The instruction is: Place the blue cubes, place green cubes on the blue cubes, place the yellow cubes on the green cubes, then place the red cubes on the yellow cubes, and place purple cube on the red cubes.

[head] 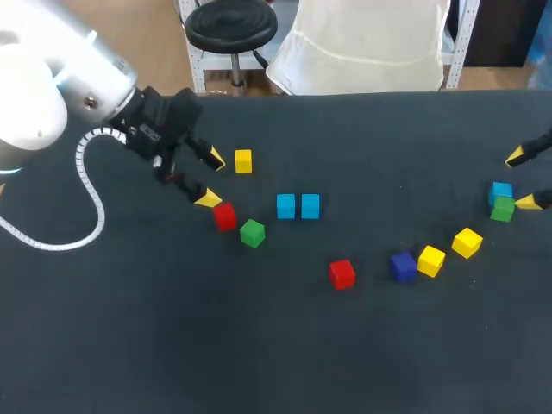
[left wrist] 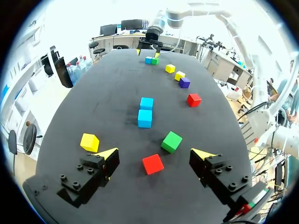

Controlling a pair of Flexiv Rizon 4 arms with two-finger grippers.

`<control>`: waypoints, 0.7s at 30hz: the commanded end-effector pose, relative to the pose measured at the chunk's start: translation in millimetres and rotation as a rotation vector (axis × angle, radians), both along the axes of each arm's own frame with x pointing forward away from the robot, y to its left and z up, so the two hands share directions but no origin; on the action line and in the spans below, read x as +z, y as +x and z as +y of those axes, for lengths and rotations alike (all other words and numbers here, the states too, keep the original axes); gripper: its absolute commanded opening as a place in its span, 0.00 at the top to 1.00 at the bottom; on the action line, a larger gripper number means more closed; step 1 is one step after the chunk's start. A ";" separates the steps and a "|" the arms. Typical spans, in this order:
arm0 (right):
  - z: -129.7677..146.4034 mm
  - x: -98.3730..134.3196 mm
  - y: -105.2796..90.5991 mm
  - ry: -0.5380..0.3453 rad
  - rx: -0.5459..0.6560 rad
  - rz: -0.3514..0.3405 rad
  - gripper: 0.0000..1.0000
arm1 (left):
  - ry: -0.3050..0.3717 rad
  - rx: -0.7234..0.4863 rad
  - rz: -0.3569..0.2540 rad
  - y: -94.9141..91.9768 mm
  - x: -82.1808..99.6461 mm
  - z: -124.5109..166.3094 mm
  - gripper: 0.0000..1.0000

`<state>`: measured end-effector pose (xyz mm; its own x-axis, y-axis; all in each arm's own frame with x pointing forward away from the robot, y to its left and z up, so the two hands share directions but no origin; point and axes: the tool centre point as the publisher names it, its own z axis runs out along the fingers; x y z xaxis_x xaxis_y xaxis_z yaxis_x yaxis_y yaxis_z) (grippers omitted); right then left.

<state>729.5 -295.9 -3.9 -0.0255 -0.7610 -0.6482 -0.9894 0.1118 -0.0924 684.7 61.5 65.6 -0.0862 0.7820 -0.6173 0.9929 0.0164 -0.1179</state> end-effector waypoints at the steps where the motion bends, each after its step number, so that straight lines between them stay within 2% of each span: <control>1: 3.3 -1.8 -0.2 0.006 0.002 0.001 0.00 | -0.003 -0.001 -0.003 -0.4 -0.6 1.1 0.00; 12: 18.6 -4.9 -1.9 0.020 0.018 0.016 0.00 | -0.003 -0.001 -0.003 -0.4 -0.6 1.1 0.00; 21: 24.7 -2.6 -6.4 -0.040 -0.113 0.037 0.00 | -0.003 -0.001 -0.003 -0.4 -0.6 1.1 0.00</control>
<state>733.6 -277.5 -9.6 -0.1245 -0.7616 -0.6360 -0.9794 0.1971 -0.0443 684.7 61.5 65.7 -0.0863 0.7819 -0.6173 0.9929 0.0165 -0.1179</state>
